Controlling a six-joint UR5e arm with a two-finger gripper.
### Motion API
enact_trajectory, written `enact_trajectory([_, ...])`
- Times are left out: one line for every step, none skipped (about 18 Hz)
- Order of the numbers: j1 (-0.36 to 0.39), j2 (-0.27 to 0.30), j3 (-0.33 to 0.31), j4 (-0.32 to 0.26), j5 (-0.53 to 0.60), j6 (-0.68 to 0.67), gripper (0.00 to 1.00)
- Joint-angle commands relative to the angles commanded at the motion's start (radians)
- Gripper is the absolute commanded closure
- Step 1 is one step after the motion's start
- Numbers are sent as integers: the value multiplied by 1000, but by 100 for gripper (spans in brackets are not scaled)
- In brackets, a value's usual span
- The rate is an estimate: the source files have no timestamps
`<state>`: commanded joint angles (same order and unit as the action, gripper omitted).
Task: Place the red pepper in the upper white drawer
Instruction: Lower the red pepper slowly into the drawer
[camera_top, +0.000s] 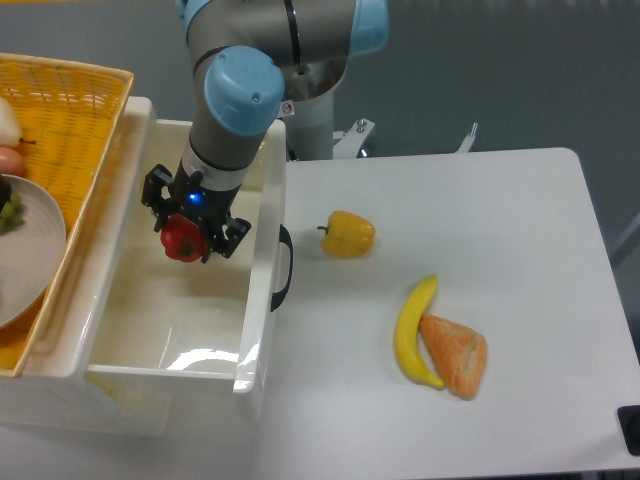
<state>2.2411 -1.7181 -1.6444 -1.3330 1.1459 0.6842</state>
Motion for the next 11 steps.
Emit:
enact_trajectory([0, 0, 2, 2, 0, 0, 76])
enact_trajectory([0, 0, 0, 2, 0, 0, 74])
enact_trajectory([0, 0, 2, 2, 0, 0, 73])
enact_trajectory([0, 0, 2, 3, 0, 2, 73])
enact_trajectory([0, 0, 2, 3, 0, 2, 73])
enact_trajectory([0, 0, 2, 3, 0, 0, 73])
enact_trajectory([0, 0, 2, 3, 0, 0, 73])
enact_trajectory([0, 0, 2, 3, 0, 2, 72])
enact_trajectory([0, 0, 2, 3, 2, 2, 72])
enact_trajectory([0, 0, 2, 3, 2, 0, 67])
enact_trajectory([0, 2, 3, 3, 2, 0, 65])
